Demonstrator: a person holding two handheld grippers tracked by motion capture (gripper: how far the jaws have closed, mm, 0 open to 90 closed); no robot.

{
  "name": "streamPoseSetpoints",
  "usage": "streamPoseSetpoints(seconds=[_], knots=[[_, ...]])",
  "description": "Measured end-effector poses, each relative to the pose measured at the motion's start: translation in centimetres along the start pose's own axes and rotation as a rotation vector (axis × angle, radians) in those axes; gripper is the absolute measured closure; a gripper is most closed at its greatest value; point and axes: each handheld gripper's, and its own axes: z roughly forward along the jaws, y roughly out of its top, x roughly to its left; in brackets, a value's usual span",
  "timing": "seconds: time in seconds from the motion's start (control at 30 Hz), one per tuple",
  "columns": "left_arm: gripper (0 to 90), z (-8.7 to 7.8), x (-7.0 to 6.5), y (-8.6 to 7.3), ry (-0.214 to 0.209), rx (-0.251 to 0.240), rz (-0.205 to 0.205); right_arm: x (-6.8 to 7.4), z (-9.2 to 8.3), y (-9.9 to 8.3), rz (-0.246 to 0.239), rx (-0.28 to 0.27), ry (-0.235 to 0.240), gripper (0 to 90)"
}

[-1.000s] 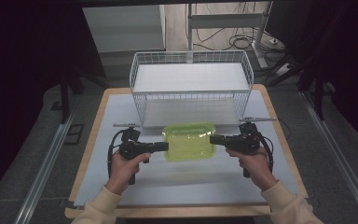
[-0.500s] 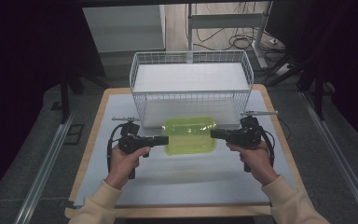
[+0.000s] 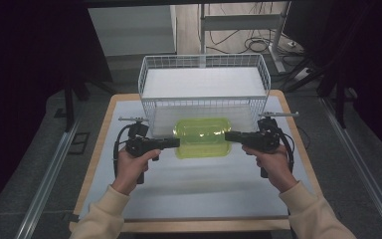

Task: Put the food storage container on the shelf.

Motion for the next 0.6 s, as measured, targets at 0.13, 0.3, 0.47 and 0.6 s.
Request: streamPoseSetpoints(seconds=[0.13, 0.3, 0.47, 0.6], knots=[[82.3, -0.1, -0.1, 0.4, 0.000, -0.003, 0.004, 0.2, -0.1, 0.6, -0.003, -0.005, -0.002, 80.6], [82.3, -0.3, -0.3, 1.2, 0.001, -0.006, 0.010, 0.4, -0.2, 1.2, -0.015, -0.009, -0.007, 80.5], [82.3, -0.2, -0.4, 2.1, 0.006, -0.013, 0.014, 0.4, -0.3, 2.1, -0.011, -0.018, -0.010, 80.5], [82.3, -0.1, -0.5, 2.8, 0.010, -0.014, 0.023, 0.3, -0.4, 2.6, -0.008, -0.024, -0.015, 80.5]])
